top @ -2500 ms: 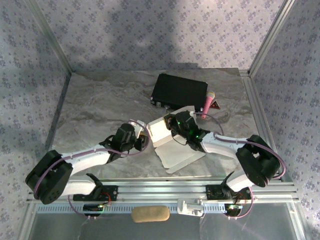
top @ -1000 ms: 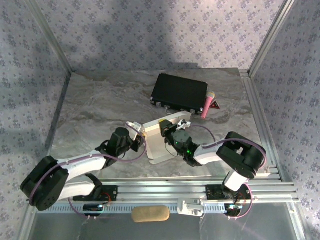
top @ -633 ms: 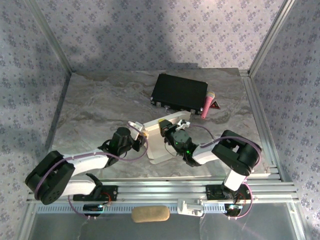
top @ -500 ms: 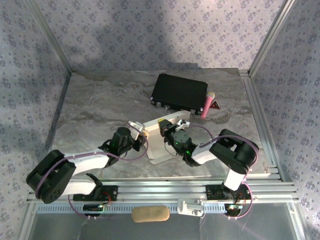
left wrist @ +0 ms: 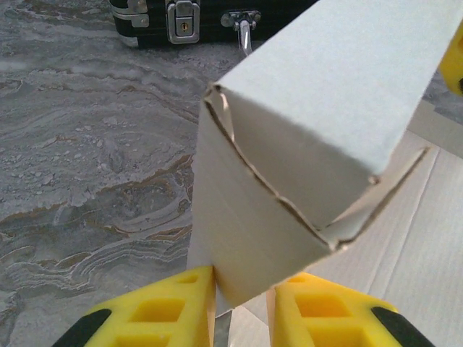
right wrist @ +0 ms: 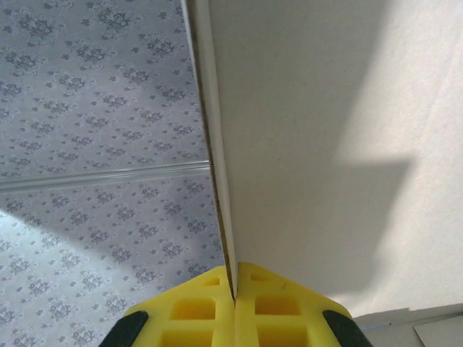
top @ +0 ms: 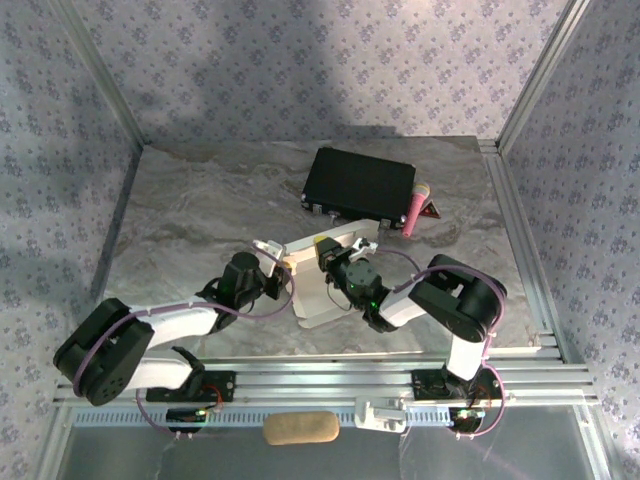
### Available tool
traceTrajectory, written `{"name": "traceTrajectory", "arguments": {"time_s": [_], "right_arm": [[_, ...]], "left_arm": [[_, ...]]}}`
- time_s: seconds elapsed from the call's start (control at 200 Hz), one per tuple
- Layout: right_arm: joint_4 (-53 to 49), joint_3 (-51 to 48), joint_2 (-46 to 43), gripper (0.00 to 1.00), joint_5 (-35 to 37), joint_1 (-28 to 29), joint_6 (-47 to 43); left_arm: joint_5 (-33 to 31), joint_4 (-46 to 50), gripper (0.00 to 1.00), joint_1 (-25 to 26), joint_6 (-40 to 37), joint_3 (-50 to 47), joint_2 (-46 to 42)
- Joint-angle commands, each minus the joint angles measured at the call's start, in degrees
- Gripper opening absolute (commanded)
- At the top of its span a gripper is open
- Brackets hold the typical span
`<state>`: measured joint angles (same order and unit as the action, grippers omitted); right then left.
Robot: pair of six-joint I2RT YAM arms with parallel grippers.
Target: Fold the paper box
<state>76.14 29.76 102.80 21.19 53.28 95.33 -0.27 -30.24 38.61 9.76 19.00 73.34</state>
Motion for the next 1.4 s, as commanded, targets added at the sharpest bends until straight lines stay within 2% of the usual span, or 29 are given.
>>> {"name": "traceTrajectory", "arguments": {"time_s": [0.0,0.22,0.625,0.805,0.914,0.969,1.174,1.294,1.394], "right_arm": [[-4.32,-0.11,2.21,0.00,-1.68,0.34,0.90],[-4.47,1.02,2.35,0.00,-1.63,0.39,2.01],[-6.22,1.24,1.17,0.00,-1.11,0.34,3.79],[-6.44,1.32,1.18,0.00,-0.89,0.24,4.21],[-6.58,1.36,1.19,0.00,-0.83,0.15,4.34],[-6.59,1.41,1.19,0.00,-0.89,0.07,4.32],[-6.60,1.40,1.18,0.00,-0.94,0.06,4.78],[-6.87,1.53,1.08,0.00,-0.72,0.14,5.04],[-6.81,1.66,1.17,0.00,-0.62,0.14,5.13]], "left_arm": [[0.70,-5.91,0.23,-0.46,1.26,2.02,0.57],[0.05,-7.77,0.28,-0.08,4.16,3.09,1.80],[-4.45,-8.52,0.27,1.25,5.97,4.72,4.59],[-6.75,-9.76,0.19,1.98,7.11,4.61,6.06],[-7.35,-11.90,0.09,2.50,7.89,3.89,7.07],[-7.30,-12.83,0.08,2.60,8.04,3.68,7.48],[-7.02,-14.06,0.22,2.98,7.12,3.80,8.97],[-8.40,-13.96,0.23,3.26,6.35,4.54,10.36],[-12.88,-14.22,0.23,4.43,6.08,4.98,10.88]]}}
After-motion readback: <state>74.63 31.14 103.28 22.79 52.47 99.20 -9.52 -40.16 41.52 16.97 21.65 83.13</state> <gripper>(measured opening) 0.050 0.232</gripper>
